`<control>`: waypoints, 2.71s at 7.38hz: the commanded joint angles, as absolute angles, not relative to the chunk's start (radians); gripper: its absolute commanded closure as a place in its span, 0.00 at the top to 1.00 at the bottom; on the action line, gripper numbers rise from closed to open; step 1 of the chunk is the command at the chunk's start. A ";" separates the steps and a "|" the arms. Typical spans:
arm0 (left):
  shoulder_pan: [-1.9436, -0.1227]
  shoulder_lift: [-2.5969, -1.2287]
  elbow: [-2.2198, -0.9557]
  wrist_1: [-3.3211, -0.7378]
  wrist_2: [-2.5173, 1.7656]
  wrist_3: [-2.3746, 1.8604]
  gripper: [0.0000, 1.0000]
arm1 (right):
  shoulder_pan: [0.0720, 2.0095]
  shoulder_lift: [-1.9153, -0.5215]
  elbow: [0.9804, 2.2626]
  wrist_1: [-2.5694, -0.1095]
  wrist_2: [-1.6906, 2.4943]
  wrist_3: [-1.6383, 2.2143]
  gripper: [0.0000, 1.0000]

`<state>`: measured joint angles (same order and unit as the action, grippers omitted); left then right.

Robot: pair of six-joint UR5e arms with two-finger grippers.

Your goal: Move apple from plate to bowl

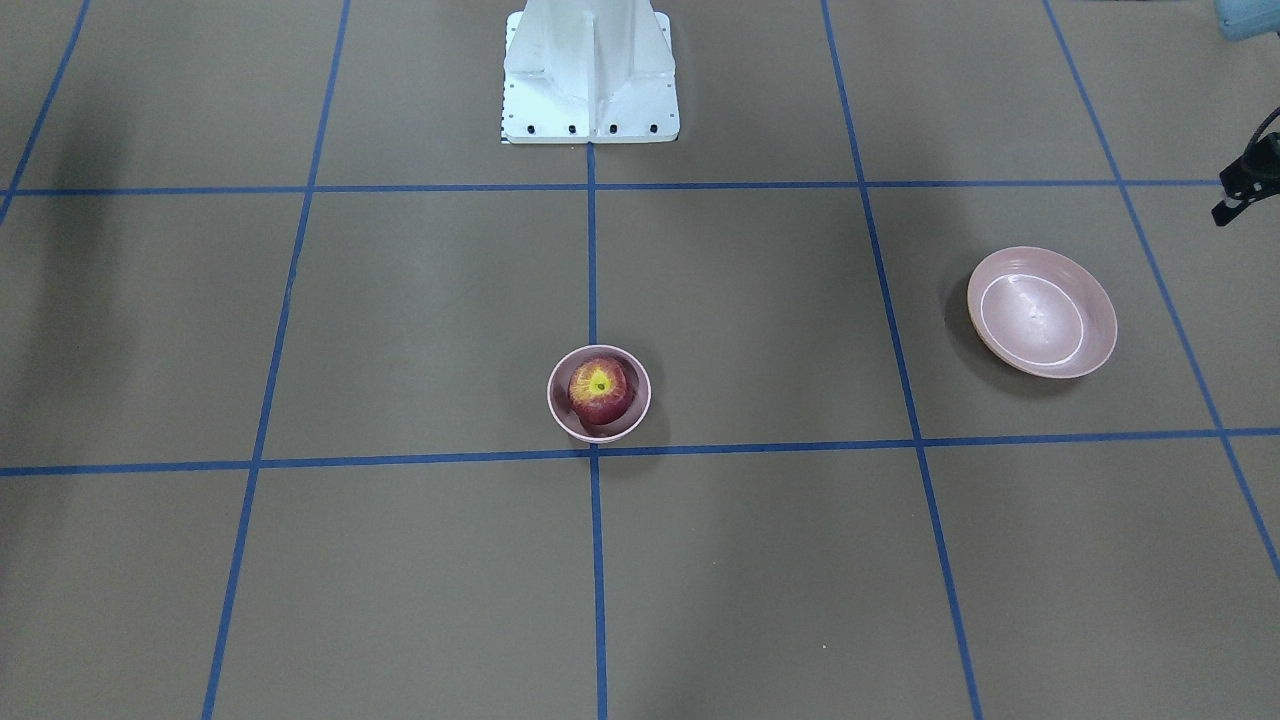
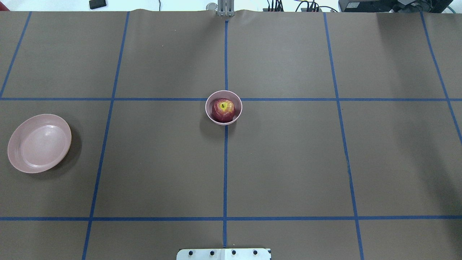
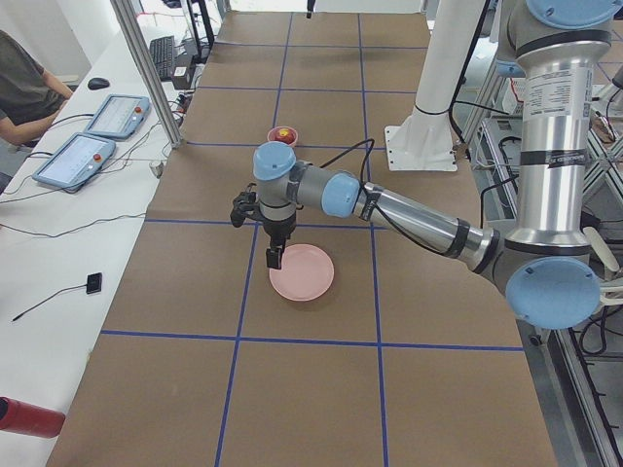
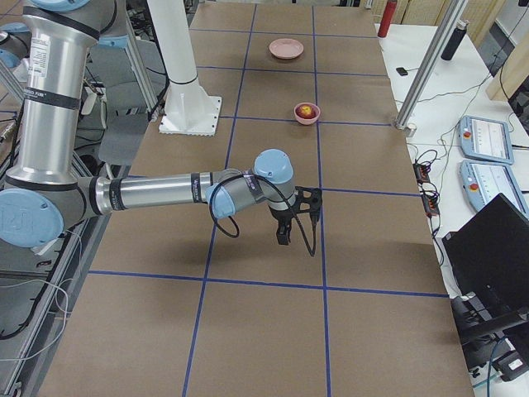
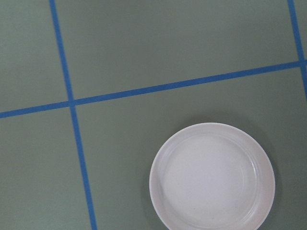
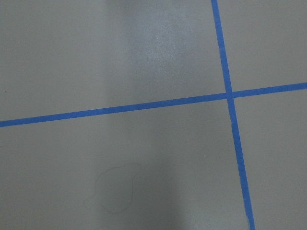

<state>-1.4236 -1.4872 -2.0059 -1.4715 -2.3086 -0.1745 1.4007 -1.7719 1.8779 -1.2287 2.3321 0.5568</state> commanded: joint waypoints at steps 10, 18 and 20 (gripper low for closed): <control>-1.451 -1.486 -1.968 -1.465 -2.316 -0.183 0.98 | 1.413 -1.720 1.852 -1.572 2.325 0.115 1.00; -1.450 -1.512 -1.942 -1.473 -2.327 -0.175 0.98 | 1.411 -1.674 1.815 -1.568 2.362 0.106 1.00; -1.450 -1.513 -1.944 -1.473 -2.329 -0.178 0.98 | 1.411 -1.669 1.802 -1.568 2.355 0.107 1.00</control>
